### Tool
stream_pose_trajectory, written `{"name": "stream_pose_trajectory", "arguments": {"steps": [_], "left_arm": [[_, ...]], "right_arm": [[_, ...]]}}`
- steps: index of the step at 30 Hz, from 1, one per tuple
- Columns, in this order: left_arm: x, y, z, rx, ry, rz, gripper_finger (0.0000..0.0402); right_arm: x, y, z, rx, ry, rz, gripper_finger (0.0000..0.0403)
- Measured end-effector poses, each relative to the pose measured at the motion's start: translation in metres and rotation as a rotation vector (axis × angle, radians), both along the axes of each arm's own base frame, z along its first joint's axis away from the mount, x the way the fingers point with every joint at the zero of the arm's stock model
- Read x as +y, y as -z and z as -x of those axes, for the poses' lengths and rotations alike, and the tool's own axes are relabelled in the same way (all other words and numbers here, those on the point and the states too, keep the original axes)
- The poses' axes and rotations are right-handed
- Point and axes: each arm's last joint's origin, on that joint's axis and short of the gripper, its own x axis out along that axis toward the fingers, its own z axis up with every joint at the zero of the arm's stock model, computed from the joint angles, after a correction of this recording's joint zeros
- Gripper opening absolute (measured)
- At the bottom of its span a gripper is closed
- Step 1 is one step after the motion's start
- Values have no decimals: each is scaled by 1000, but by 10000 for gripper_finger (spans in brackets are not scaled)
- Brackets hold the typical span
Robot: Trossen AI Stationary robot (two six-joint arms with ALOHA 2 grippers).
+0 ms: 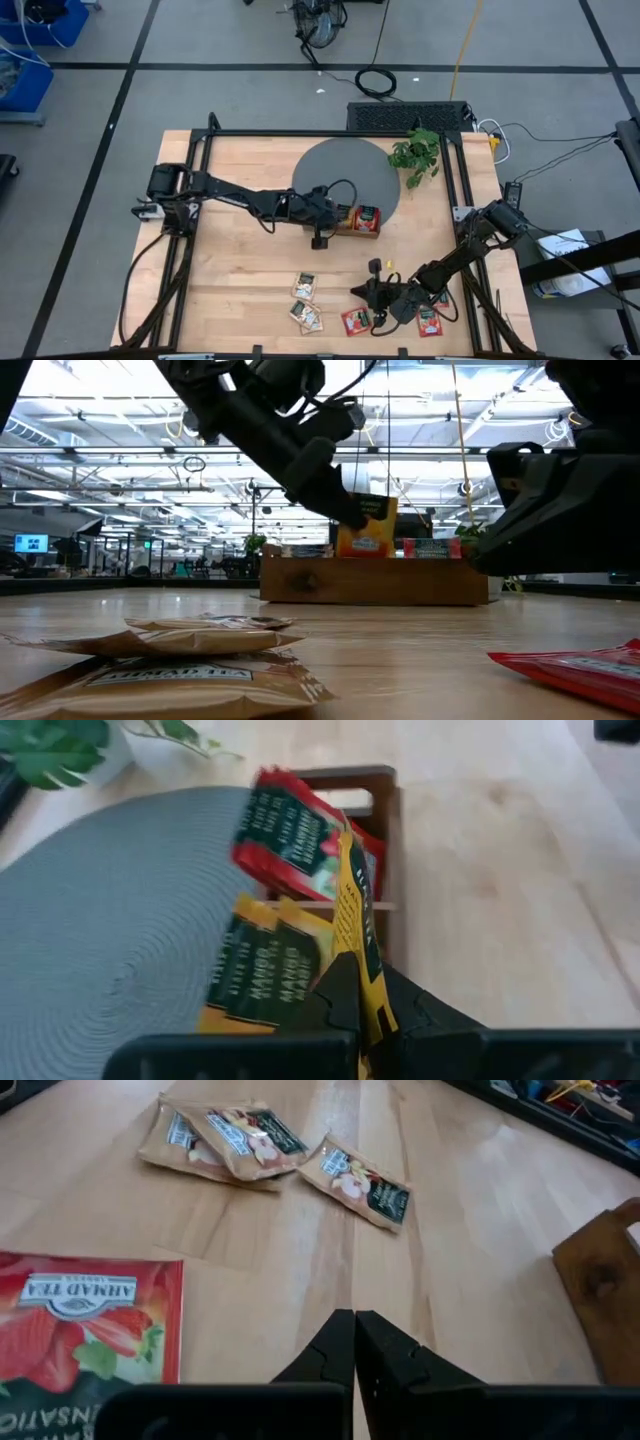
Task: Pick & Place Tea
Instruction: Put the yellow tea bag into the middle wooden organizer, then adjust the wooden organizer
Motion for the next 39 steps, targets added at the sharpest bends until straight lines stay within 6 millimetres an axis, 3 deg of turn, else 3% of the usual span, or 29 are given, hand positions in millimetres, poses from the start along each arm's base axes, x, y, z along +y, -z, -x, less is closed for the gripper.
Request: {"name": "stream_pose_trajectory", "arguments": {"steps": [9,19,28,34,39], "left_arm": [[3,16,10,-56,-24,24,4],[5,27,5,-56,-1,33,6],[6,32,6,-28,-14,50,80],[6,13,9,-73,-20,54,126],[-6,-28,30,-74,2,63,142]], "right_arm": [[-1,-1,-1,-20,6,-27,0],[0,-1,-1,-23,5,-27,0],[0,-1,-1,-17,3,-25,0],[-1,-1,-1,-17,5,-25,0],[-3,2,1,-3,47,11,0]]}}
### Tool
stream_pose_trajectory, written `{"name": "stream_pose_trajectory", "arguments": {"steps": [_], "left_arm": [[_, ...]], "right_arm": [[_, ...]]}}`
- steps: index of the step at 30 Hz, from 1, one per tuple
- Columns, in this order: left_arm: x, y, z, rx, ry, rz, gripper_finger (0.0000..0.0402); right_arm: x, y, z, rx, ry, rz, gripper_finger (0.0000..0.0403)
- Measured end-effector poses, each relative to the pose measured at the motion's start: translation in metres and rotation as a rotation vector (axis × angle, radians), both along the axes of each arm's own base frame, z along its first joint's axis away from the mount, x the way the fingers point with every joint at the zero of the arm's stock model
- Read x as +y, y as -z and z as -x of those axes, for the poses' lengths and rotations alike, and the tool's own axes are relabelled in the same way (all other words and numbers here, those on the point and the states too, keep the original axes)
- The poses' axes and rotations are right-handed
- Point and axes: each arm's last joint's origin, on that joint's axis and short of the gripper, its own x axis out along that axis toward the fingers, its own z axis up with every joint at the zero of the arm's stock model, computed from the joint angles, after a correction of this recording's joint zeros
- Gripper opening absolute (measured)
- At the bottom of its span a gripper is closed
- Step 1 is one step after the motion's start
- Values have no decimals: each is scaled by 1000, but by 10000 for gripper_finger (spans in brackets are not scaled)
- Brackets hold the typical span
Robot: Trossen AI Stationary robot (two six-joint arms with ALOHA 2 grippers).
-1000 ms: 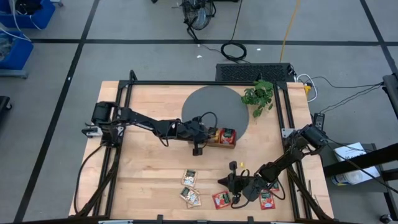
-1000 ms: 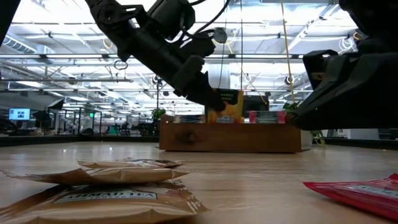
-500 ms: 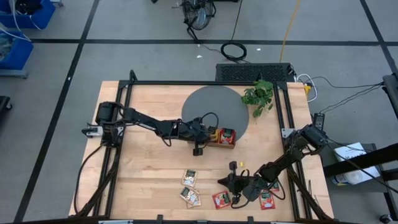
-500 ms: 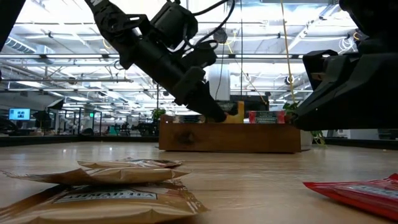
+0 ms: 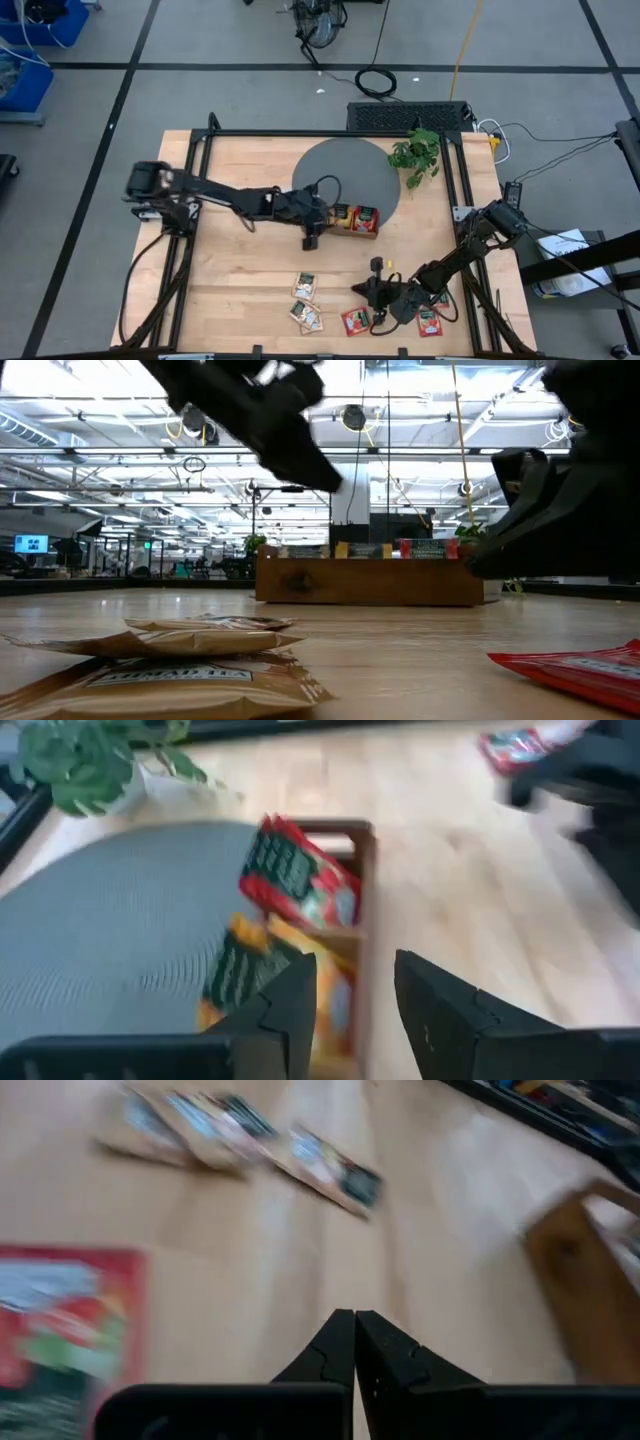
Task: Pick & Place Tea
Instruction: Adjust the wooden organizer
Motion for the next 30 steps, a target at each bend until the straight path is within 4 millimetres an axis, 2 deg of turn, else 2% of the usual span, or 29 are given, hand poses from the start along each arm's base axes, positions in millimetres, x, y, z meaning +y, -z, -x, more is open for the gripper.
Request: {"name": "stream_pose_trajectory", "arguments": {"steps": [3,5,8,11,14,17,22,26,30], "left_arm": [[-9,-15,26,103,-101,-23,136],[-12,-11,47,142,-231,-56,122],[-9,12,76,123,-417,-46,90],[-3,38,96,47,-543,47,51],[4,62,108,-15,-622,138,11],[7,77,116,-23,-679,175,10],[6,93,113,23,-723,204,6],[-1,100,95,35,-671,227,9],[-9,107,74,67,-624,232,15]], "right_arm": [[-5,3,6,31,96,49,0],[-11,3,12,59,166,53,0],[-20,2,20,63,257,28,0],[-26,4,25,51,275,-2,0],[-31,6,24,37,296,-29,0],[-41,10,23,31,323,-43,0],[-62,18,25,19,379,-58,0],[-75,25,31,4,423,-93,0],[-79,28,36,-6,433,-113,0]]}}
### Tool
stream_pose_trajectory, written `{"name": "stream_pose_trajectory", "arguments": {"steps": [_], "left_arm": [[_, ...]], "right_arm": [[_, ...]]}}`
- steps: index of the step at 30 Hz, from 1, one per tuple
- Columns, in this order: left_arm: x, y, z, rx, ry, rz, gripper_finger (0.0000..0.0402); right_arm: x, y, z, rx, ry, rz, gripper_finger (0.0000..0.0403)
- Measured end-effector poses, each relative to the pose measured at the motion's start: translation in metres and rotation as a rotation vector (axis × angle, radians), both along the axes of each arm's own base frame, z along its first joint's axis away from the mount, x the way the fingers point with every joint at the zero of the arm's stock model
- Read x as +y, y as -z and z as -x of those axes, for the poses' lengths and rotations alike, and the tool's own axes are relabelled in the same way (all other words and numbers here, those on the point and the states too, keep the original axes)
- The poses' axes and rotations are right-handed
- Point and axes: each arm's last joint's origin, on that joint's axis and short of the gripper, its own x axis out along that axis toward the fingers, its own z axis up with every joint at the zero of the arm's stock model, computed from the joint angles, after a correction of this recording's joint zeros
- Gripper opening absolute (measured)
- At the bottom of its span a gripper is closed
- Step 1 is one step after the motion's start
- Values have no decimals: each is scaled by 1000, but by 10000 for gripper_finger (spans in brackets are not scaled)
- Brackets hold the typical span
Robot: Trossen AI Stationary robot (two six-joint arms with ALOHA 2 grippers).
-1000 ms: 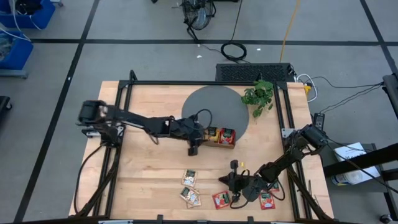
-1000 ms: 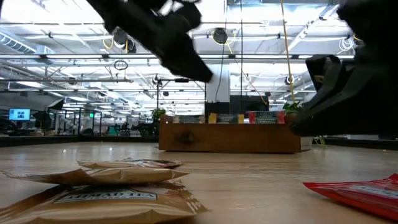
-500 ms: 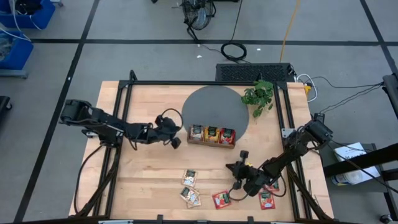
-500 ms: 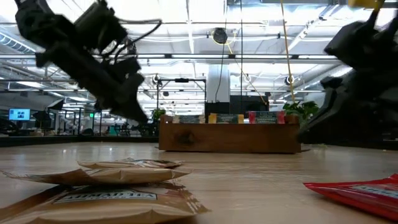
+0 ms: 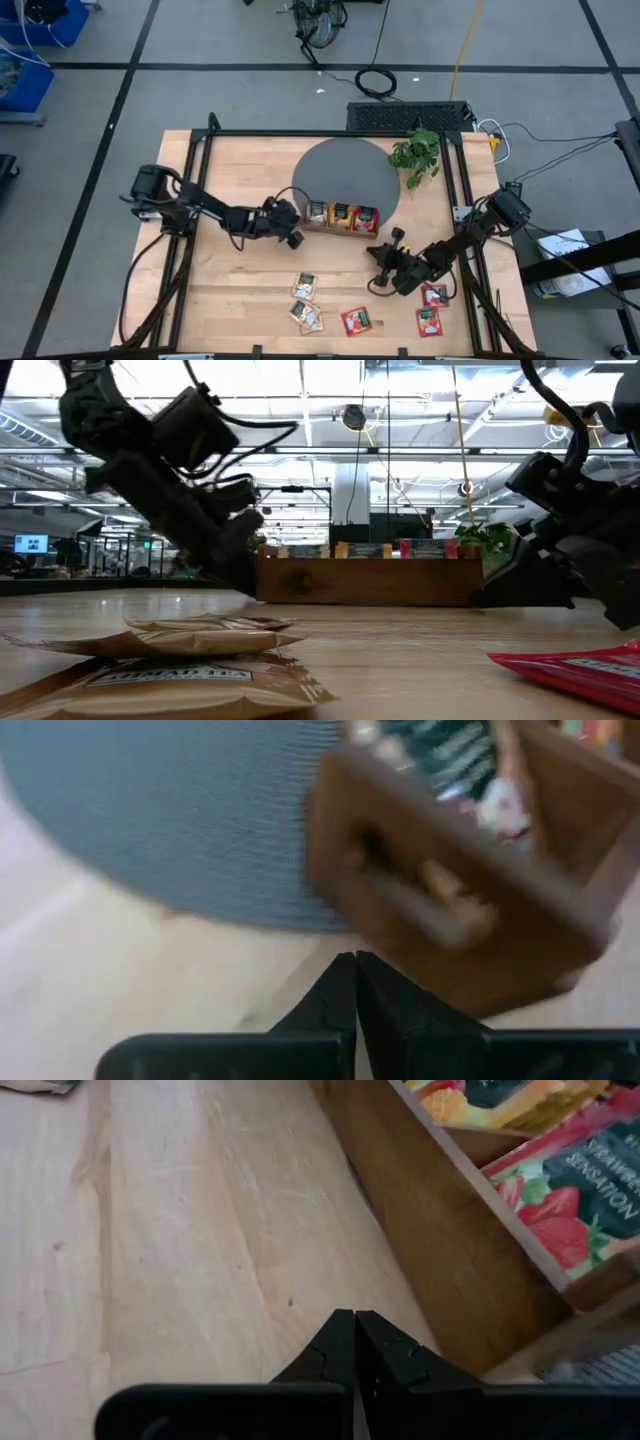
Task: Pick & Place Tea
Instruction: Adjust the wooden organizer, then put the brown tea bag into the left wooden organizer
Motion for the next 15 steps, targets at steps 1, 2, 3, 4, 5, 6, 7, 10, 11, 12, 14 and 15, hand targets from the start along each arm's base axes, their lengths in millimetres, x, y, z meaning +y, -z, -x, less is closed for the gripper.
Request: {"name": "stream_pose_trajectory", "arguments": {"steps": [1,2,3,4,5,6,7,10,11,12,14,15], "left_arm": [[-2,1,-6,1,15,3,15],[-4,3,-9,8,32,5,14],[-6,5,-13,15,41,-2,10],[-8,5,-18,14,50,-5,6],[-9,6,-21,14,56,-7,4],[-11,6,-23,17,59,-8,4],[-11,6,-25,22,61,-8,6],[-11,5,-26,47,59,-10,16],[-11,4,-25,51,58,-9,17],[-11,3,-25,51,58,-7,17],[-12,1,-24,52,61,-4,12],[-12,1,-23,55,63,-2,7]], "right_arm": [[-1,0,1,-2,1,-2,0],[-1,1,1,-2,2,-1,0],[-2,1,0,-2,5,0,0],[-3,1,0,0,7,2,0],[-3,1,0,2,8,5,0],[-4,0,-1,3,8,11,0],[-6,0,-2,5,10,15,0],[-7,0,-3,8,9,6,0],[-7,0,-3,11,4,4,0],[-7,0,-3,14,0,5,0],[-7,0,-3,16,0,8,0],[-7,0,-3,15,0,9,0]]}}
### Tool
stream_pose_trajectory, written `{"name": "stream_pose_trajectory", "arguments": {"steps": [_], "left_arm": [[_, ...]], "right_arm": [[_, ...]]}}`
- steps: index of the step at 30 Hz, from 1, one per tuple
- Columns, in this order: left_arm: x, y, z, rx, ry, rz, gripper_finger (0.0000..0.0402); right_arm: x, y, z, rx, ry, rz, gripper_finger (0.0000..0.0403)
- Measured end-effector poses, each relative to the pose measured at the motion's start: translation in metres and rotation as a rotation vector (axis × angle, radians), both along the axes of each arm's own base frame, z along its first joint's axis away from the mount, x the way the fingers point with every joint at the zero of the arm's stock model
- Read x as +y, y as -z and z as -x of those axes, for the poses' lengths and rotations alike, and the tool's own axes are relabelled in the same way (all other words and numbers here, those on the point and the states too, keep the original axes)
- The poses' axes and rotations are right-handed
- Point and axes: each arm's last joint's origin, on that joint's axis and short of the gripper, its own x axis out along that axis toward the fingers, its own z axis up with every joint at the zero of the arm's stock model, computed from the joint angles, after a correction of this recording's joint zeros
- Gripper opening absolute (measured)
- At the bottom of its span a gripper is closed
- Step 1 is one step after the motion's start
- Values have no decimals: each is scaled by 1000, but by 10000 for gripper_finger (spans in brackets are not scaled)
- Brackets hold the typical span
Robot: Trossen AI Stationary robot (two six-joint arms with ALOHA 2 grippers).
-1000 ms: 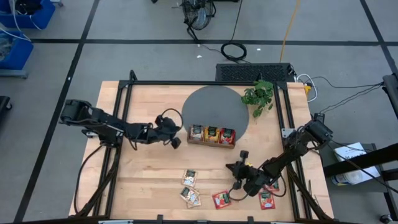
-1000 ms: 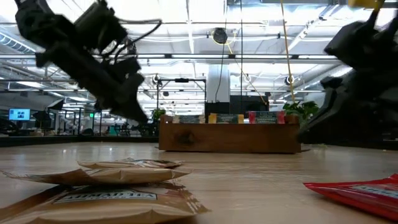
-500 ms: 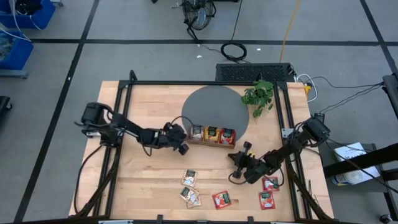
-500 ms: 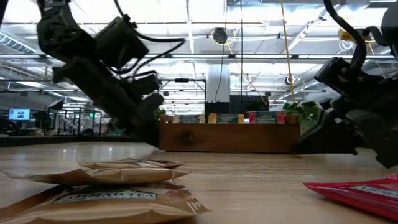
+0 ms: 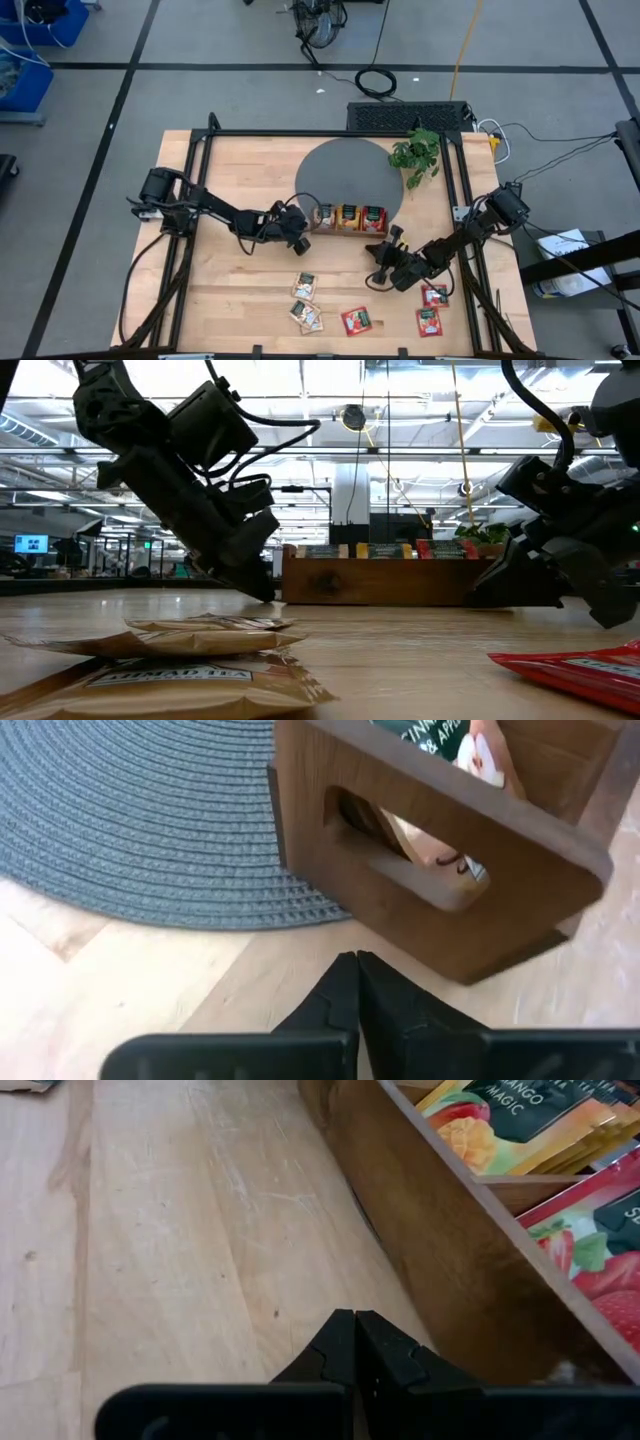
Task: Pick & Place Tea
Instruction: Put the brown tea bag into the left wooden organizer
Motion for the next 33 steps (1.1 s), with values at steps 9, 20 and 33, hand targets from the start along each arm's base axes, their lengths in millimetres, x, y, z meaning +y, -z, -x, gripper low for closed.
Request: {"name": "stream_pose_trajectory", "arguments": {"steps": [9,20,33], "left_arm": [[-23,-28,19,42,58,-67,10],[-118,-62,59,-106,353,86,4],[-168,-14,72,-39,524,177,4]], "right_arm": [[16,-10,-1,-24,-179,-12,0],[42,-51,-2,-164,-455,-239,0],[74,-56,-69,-154,-668,-299,0]]}}
